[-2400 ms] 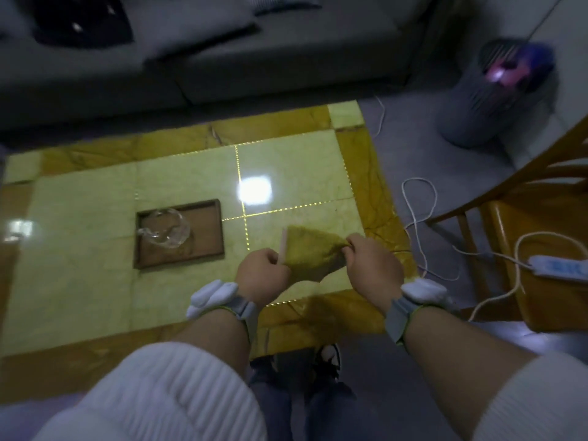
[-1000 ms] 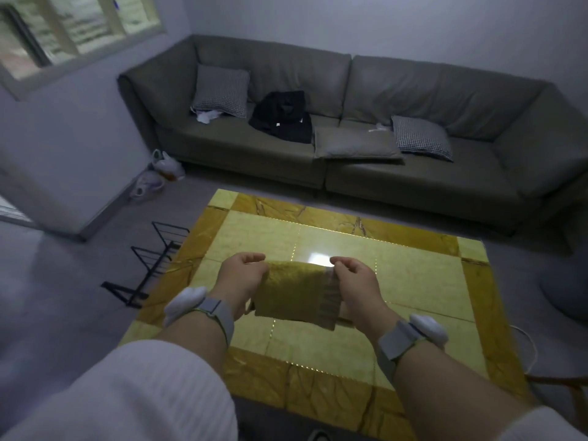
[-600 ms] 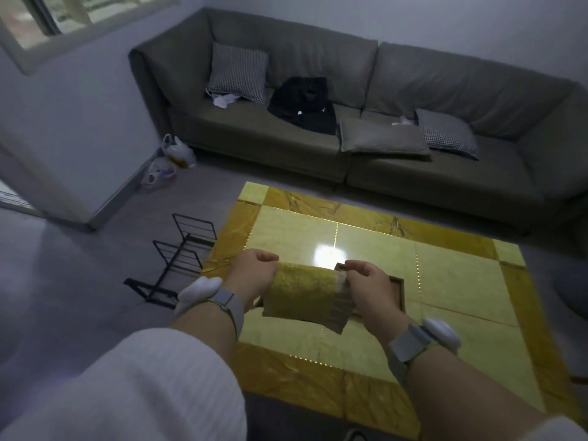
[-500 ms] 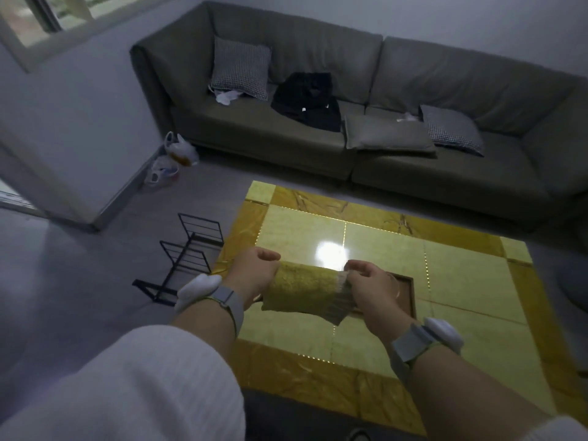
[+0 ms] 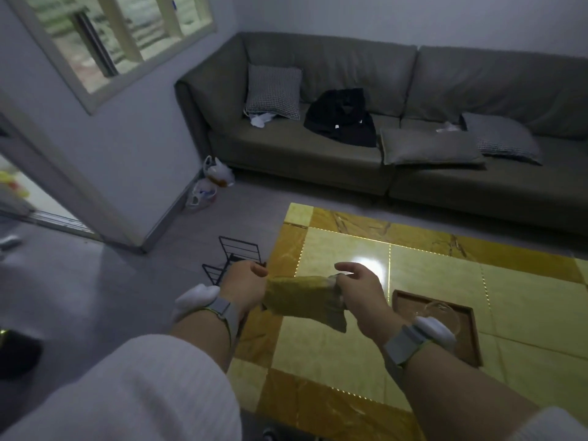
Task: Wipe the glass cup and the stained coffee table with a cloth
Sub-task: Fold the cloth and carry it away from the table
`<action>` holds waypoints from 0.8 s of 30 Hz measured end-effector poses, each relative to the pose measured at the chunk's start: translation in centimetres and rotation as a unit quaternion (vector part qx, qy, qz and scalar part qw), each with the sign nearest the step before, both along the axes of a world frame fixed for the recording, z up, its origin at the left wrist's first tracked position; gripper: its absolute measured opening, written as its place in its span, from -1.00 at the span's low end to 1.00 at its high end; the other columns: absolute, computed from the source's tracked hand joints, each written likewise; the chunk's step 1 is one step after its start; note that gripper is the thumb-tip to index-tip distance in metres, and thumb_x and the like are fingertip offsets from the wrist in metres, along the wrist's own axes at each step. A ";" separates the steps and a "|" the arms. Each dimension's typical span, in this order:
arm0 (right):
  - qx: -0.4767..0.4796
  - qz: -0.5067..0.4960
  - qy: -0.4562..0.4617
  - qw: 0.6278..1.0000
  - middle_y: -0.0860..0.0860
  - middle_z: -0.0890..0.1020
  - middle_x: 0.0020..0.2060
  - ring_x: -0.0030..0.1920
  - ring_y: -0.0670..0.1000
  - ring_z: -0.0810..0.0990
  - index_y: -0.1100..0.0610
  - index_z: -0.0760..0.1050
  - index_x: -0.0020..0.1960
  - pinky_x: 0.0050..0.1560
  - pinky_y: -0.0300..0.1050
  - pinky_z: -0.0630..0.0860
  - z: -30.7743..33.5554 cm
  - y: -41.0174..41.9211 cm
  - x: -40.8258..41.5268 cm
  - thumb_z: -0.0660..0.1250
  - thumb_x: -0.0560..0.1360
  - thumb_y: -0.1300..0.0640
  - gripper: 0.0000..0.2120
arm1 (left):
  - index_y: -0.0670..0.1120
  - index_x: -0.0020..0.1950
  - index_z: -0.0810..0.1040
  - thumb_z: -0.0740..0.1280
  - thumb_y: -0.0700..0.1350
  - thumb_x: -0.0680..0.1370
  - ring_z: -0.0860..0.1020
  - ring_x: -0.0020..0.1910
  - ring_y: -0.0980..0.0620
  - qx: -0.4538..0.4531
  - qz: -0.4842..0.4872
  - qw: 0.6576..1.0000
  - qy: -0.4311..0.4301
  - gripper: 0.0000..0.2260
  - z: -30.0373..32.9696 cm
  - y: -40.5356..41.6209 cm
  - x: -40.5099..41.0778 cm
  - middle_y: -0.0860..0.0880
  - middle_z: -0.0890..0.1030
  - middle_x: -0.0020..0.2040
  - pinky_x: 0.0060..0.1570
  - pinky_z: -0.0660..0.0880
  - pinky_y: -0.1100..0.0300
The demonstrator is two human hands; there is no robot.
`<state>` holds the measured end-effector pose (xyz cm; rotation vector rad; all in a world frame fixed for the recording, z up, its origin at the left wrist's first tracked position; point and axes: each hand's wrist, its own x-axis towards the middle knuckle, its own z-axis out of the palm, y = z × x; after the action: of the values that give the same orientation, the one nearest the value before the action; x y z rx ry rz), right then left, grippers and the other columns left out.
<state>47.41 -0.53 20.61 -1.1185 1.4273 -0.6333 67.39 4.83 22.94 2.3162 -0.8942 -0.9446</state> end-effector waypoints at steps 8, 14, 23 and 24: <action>0.031 0.021 0.006 0.999 0.04 0.59 -0.06 -0.13 0.03 0.63 -0.06 0.49 0.21 -0.30 -0.19 0.64 -2.6 -2.8 9.8 0.18 0.63 0.20 -0.75 | 0.02 -0.04 0.49 0.25 -0.19 0.58 0.47 -0.10 -0.08 0.082 -0.119 0.987 -0.066 -0.89 -1.5 -2.9 8.8 -0.03 0.48 -0.07 -0.03 0.47 0.13; 0.072 -0.005 0.005 0.997 0.01 0.60 -0.02 -0.07 0.06 0.63 -0.14 0.47 0.10 -0.12 -0.03 0.68 -9.1 -5.9 20.4 0.15 0.62 0.26 -0.70 | -0.05 0.05 0.57 0.25 -0.25 0.53 0.58 0.05 -0.22 0.072 -0.028 0.995 0.062 -0.82 -7.6 -7.0 19.8 -0.13 0.60 0.07 0.11 0.58 -0.08; 0.094 0.006 0.022 0.995 0.03 0.62 -0.07 -0.20 -0.01 0.62 -0.03 0.52 0.18 -0.34 -0.22 0.56 -23.3 -10.2 32.6 0.19 0.58 0.35 -0.66 | -0.09 0.17 0.57 0.24 -0.27 0.53 0.56 0.12 -0.14 0.057 0.021 0.996 0.070 -0.74 -20.7 -12.2 32.5 -0.13 0.60 0.12 0.19 0.53 -0.01; 0.099 0.011 0.025 0.995 0.01 0.62 -0.06 -0.20 -0.02 0.63 -0.05 0.53 0.15 -0.32 -0.22 0.57 -25.5 -10.7 34.0 0.18 0.57 0.35 -0.65 | -0.10 0.17 0.57 0.24 -0.27 0.54 0.56 0.11 -0.13 0.060 0.021 0.996 0.066 -0.75 -22.7 -13.0 33.8 -0.12 0.60 0.12 0.17 0.54 0.03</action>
<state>81.39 -11.28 -4.91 -0.9992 1.4843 -0.4395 101.21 -8.15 0.22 2.3293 -0.7515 -1.1470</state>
